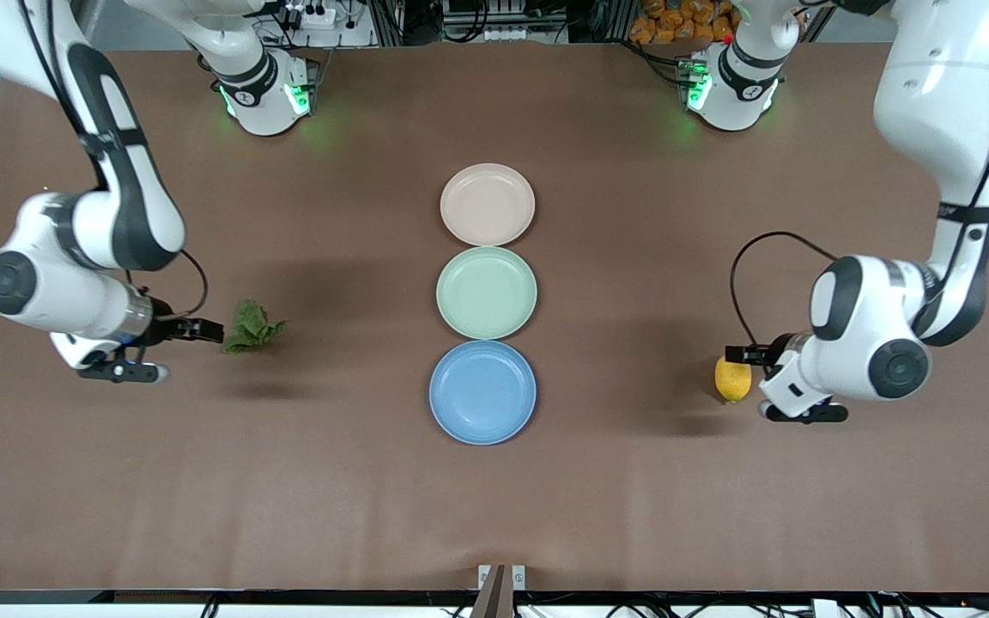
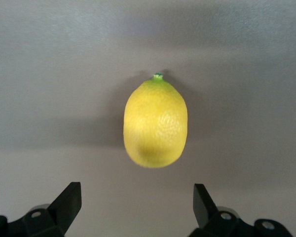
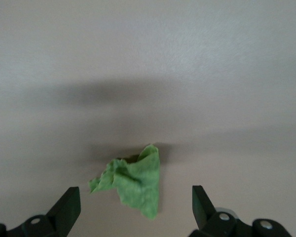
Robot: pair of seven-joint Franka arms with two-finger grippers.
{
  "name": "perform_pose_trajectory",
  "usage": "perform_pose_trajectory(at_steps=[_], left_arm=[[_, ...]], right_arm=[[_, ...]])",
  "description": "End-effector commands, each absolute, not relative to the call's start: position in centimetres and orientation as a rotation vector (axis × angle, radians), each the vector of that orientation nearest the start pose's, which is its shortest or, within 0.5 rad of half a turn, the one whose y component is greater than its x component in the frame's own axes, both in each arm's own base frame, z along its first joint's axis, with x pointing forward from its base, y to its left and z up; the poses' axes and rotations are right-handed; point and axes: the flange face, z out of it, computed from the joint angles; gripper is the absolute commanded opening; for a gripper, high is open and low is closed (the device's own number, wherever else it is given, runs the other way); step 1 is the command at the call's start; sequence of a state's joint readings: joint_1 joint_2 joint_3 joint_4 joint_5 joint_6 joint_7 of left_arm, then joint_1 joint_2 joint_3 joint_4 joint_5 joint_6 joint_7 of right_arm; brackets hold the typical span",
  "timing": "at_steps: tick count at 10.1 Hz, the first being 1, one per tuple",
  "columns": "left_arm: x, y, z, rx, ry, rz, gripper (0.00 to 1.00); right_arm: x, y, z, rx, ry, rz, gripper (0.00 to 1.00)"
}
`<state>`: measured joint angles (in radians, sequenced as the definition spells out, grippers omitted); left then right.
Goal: Place lemon and lettuce in plates
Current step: 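Close the left gripper on the lemon while the right gripper grasps the lettuce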
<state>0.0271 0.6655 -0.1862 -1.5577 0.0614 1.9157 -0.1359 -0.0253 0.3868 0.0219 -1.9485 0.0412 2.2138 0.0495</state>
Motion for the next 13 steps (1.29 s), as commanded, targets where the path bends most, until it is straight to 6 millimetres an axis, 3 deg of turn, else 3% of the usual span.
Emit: perform_pose_trajectory(at_steps=[1, 5, 6, 8, 9, 10, 11, 13], left_arm=[[66.7, -9.4, 22.8, -3.121, 0.114, 0.438, 1.0], [67.2, -9.5, 20.0, -3.136, 0.117, 0.386, 1.0], [67.2, -9.4, 19.4, -3.129, 0.125, 0.383, 0.91], [67.1, -9.5, 18.7, -3.129, 0.123, 0.392, 0.45], [67.1, -9.7, 18.8, -3.129, 0.121, 0.39, 0.12], [67.3, -9.6, 19.3, -3.132, 0.104, 0.376, 0.0], [67.7, -9.4, 20.1, -3.138, 0.102, 0.353, 0.0], [68.1, -11.5, 23.3, -3.16, 0.14, 0.28, 0.0]], right_arm=[[60.2, 0.6, 23.5, -3.085, 0.135, 0.218, 1.0], [59.9, 2.6, 19.8, -3.088, 0.09, 0.238, 1.0], [59.7, 2.4, 19.3, -3.087, 0.093, 0.253, 1.0], [59.0, 2.5, 18.3, -3.085, 0.089, 0.298, 1.0], [59.0, 2.3, 18.3, -3.085, 0.093, 0.295, 1.0], [58.9, 2.4, 18.1, -3.085, 0.094, 0.295, 1.0], [58.8, 2.2, 17.9, -3.084, 0.098, 0.305, 0.94], [58.2, 1.8, 17.4, -3.082, 0.106, 0.326, 0.67]])
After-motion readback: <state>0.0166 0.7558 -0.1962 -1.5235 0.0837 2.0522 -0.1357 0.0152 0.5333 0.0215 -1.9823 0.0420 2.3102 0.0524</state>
